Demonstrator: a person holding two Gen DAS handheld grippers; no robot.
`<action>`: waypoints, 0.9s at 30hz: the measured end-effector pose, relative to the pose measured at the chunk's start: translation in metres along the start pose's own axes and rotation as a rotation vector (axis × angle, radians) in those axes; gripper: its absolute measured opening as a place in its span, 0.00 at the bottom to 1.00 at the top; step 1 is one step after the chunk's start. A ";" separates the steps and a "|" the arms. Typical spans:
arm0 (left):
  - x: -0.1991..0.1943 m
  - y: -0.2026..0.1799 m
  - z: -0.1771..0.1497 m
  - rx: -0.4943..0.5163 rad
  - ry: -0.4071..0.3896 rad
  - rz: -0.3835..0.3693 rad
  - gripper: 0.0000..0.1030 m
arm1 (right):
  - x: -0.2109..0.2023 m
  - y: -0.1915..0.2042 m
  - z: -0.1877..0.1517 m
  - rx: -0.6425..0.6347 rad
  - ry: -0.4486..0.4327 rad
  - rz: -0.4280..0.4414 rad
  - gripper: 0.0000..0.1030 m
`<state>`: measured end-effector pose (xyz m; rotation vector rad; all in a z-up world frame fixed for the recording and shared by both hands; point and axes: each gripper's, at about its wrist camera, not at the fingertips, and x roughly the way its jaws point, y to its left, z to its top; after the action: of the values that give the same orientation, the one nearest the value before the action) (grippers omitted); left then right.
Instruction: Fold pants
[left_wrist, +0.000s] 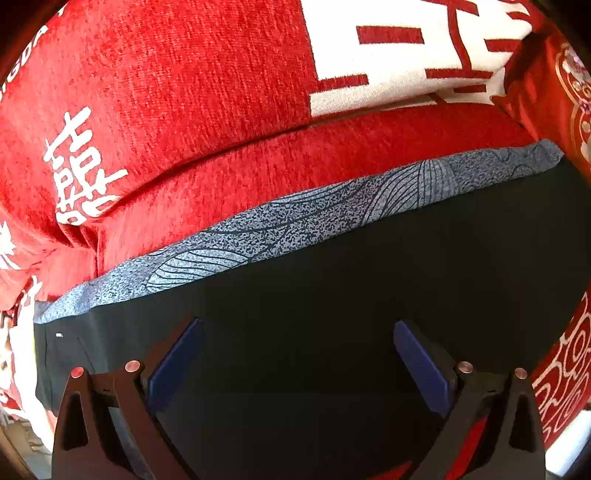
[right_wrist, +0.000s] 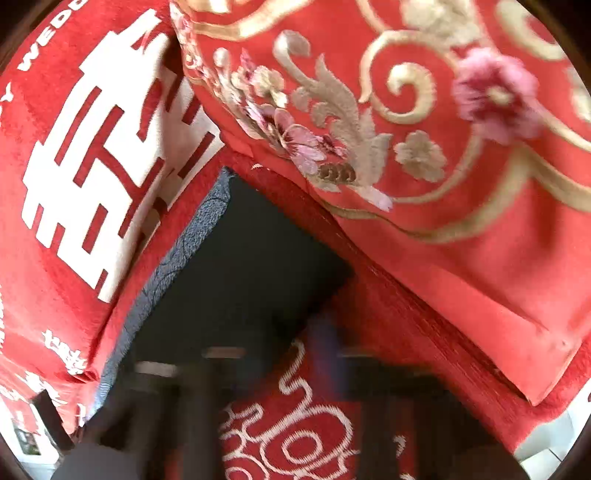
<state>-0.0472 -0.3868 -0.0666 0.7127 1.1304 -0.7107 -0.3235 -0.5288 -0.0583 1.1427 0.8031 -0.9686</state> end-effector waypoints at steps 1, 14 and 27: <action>-0.002 0.000 0.000 0.002 -0.006 0.000 1.00 | -0.007 0.007 0.000 -0.041 -0.028 0.005 0.07; 0.008 0.001 -0.006 -0.016 -0.002 -0.005 1.00 | 0.008 -0.005 -0.009 -0.110 0.049 -0.070 0.38; 0.007 -0.001 -0.007 -0.044 0.014 0.003 1.00 | -0.004 -0.011 -0.056 -0.020 0.146 0.129 0.45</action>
<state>-0.0493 -0.3829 -0.0752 0.6831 1.1544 -0.6779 -0.3375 -0.4748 -0.0726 1.2429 0.8433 -0.7753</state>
